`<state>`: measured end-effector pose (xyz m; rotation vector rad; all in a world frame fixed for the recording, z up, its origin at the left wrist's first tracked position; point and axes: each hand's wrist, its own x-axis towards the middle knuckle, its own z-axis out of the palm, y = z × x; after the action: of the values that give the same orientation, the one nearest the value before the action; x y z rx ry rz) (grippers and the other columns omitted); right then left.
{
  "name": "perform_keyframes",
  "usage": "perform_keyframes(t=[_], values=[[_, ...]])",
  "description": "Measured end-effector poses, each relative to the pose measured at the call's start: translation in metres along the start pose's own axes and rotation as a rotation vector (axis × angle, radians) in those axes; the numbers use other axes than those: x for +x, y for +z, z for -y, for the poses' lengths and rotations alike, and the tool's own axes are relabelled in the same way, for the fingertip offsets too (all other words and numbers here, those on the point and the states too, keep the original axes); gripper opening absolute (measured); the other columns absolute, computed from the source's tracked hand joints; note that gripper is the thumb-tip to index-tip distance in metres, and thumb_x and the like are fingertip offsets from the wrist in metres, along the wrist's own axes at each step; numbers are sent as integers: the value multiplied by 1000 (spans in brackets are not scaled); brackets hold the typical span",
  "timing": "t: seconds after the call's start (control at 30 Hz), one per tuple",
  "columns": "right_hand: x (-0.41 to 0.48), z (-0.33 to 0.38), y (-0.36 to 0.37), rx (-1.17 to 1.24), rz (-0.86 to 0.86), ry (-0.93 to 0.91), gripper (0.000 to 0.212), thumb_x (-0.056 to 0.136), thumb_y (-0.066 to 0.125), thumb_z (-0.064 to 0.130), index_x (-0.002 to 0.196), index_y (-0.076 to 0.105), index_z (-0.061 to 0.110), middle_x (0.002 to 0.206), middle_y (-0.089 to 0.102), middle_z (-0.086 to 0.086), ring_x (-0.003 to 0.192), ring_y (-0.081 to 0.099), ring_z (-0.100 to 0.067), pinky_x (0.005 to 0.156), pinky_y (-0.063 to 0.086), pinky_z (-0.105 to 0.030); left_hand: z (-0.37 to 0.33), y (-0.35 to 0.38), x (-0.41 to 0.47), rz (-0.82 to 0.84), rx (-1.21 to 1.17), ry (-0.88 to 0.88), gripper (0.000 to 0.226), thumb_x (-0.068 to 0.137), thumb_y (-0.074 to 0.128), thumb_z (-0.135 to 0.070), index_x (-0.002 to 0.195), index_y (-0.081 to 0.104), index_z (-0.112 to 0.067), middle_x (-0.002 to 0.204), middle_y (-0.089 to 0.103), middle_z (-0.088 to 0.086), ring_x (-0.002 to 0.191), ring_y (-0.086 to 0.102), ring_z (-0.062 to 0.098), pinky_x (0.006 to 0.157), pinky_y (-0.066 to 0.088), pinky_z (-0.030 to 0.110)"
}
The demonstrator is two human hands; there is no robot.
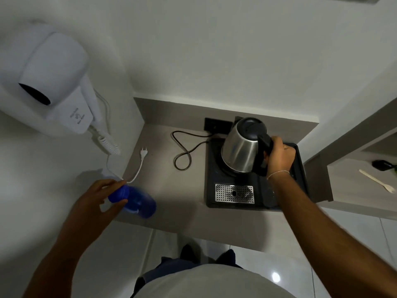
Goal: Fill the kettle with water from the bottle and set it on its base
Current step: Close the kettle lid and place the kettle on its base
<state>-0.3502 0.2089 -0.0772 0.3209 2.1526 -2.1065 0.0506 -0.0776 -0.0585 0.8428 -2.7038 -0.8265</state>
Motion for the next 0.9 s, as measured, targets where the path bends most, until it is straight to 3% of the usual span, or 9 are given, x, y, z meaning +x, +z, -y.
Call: perform_keyframes(t=[0.1, 0.2, 0.27, 0.37, 0.43, 0.53, 0.7, 0.8, 0.9], values=[[13, -10, 1, -14, -11, 48, 48, 91, 62, 19, 51, 37, 15, 38, 38, 9, 37, 36, -13, 43, 29, -23, -3, -3, -1, 88, -77, 46, 81, 80, 83, 8, 146, 58, -30, 147, 61, -4, 128, 63, 12, 102, 44, 5], [26, -20, 2, -47, 10, 54, 46, 88, 63, 21, 50, 40, 14, 38, 40, 7, 39, 39, -14, 45, 33, -25, -10, -4, -4, 105, -97, -32, 96, 83, 84, -2, 162, 40, -34, 159, 50, -10, 141, 53, 8, 116, 42, 29], [31, -25, 3, -70, 27, 51, 44, 89, 64, 21, 51, 42, 13, 38, 41, 7, 38, 39, -12, 44, 33, -24, -19, -5, -7, 34, -23, -106, 89, 84, 87, -24, 159, 43, -40, 147, 53, -14, 127, 59, 11, 106, 49, 40], [39, -29, 4, -87, 52, 41, 43, 90, 63, 19, 52, 44, 12, 37, 40, 9, 36, 38, -10, 42, 32, -23, -35, -11, -6, -47, 103, -181, 51, 84, 72, -58, 128, 47, -66, 118, 58, -15, 96, 68, 11, 83, 59, 42], [47, -30, 3, -96, 84, 49, 40, 91, 63, 19, 55, 46, 11, 39, 41, 7, 36, 39, -10, 41, 32, -22, -38, -11, -5, -46, 126, -222, 40, 83, 64, -66, 119, 46, -70, 112, 59, -13, 84, 68, 6, 74, 60, 42], [60, -29, 0, -115, 157, 53, 37, 84, 65, 28, 57, 49, 10, 45, 41, 1, 39, 40, -15, 41, 32, -22, -34, -10, -4, -11, 105, -227, 46, 87, 66, -58, 131, 54, -58, 115, 58, -12, 86, 69, 7, 75, 60, 41], [80, -28, -8, -159, 301, 40, 34, 82, 66, 31, 59, 56, 9, 50, 44, -2, 41, 47, -13, 43, 35, -24, -29, -6, -4, 81, 120, -167, 61, 89, 81, -13, 142, 64, -37, 130, 57, -14, 110, 66, 18, 92, 59, 46], [90, -25, -10, -171, 366, 41, 32, 80, 67, 34, 63, 61, 8, 53, 48, -4, 45, 49, -14, 43, 39, -23, -32, -5, -3, 52, 82, -205, 60, 92, 78, -24, 146, 60, -39, 132, 60, -10, 113, 66, 18, 94, 58, 45], [95, -21, -7, -156, 427, 42, 31, 83, 66, 30, 65, 64, 6, 51, 50, -3, 44, 51, -12, 42, 41, -21, -44, -6, -3, -23, 33, -279, 47, 89, 70, -50, 134, 57, -54, 121, 61, -7, 97, 68, 12, 84, 59, 44]])
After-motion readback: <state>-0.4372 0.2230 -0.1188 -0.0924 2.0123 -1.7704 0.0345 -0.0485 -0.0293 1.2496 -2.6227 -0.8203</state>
